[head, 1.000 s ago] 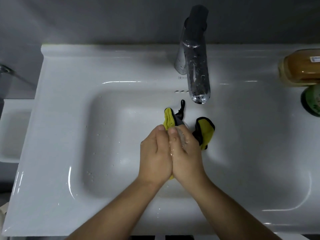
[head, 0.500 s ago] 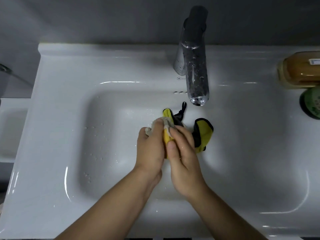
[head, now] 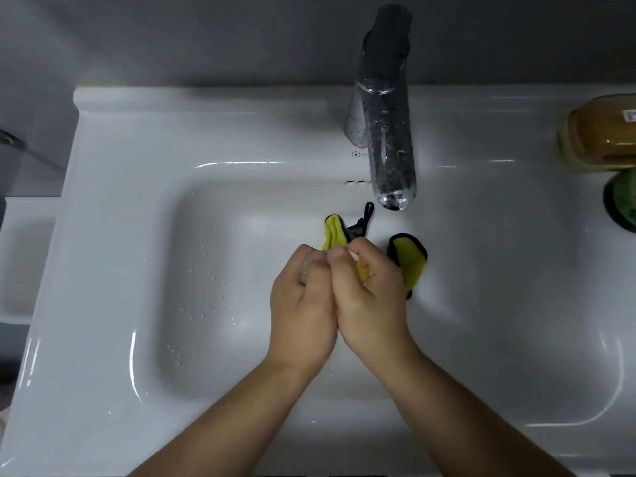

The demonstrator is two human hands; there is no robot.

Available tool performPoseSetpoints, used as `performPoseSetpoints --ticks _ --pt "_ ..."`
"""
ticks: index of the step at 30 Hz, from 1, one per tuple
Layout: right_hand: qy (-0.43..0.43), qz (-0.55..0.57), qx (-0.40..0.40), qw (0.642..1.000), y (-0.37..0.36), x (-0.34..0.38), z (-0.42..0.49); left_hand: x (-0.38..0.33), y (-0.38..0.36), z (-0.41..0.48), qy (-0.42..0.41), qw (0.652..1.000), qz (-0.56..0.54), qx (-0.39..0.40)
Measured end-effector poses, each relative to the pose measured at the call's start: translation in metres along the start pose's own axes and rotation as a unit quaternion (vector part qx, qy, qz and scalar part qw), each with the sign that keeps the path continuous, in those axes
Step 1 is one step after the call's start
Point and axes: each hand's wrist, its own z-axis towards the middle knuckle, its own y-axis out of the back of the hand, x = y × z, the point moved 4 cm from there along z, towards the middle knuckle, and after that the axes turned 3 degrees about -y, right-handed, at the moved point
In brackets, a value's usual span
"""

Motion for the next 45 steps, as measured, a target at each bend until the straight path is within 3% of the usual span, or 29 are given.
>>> performPoseSetpoints --ticks 3,7,10,13,16,21,24,27,30,33,36,38,45 --pt "-0.097 0.046 -0.014 0.994 -0.005 -0.005 0.004 0.000 0.001 0.004 -0.050 0.998 0.045 -0.001" --pt "-0.177 0.060 -0.003 0.982 -0.006 -0.017 0.009 0.003 -0.001 0.006 -0.039 0.996 0.084 -0.001" --pt "-0.126 0.012 -0.023 0.992 0.007 -0.016 0.010 0.002 -0.001 0.007 -0.019 0.995 0.096 -0.007" --pt "-0.065 0.016 -0.050 0.996 0.020 -0.015 0.000 0.001 0.002 0.012 0.049 0.997 0.025 -0.052" --pt "-0.028 0.006 -0.001 1.000 0.021 -0.020 -0.019 0.004 0.001 0.011 0.108 0.992 -0.061 -0.018" --pt "0.043 -0.091 0.106 0.989 0.021 -0.023 -0.023 0.008 -0.003 0.001 0.184 0.973 -0.100 0.094" --pt "0.034 -0.112 0.157 0.981 0.014 -0.026 -0.025 0.005 -0.003 0.003 0.190 0.973 -0.111 0.072" --pt "0.020 -0.084 0.102 0.991 0.014 -0.027 -0.031 -0.001 -0.007 0.002 0.201 0.971 -0.124 0.033" --pt "0.020 -0.070 0.013 0.997 0.020 -0.029 -0.033 -0.009 -0.014 -0.006 0.115 0.991 -0.025 0.058" --pt "0.027 -0.047 -0.021 0.998 0.023 -0.020 -0.031 -0.014 -0.016 -0.017 0.010 0.992 0.083 0.094" --pt "0.010 -0.035 0.000 0.999 0.019 -0.009 -0.027 -0.011 -0.012 -0.019 -0.035 0.991 0.104 0.076" --pt "-0.050 -0.024 0.016 0.998 0.015 -0.008 -0.023 -0.006 -0.009 -0.018 -0.055 0.990 0.116 0.059" --pt "-0.180 0.064 -0.034 0.981 0.007 -0.016 -0.006 -0.001 -0.009 -0.003 -0.103 0.984 0.140 0.041"
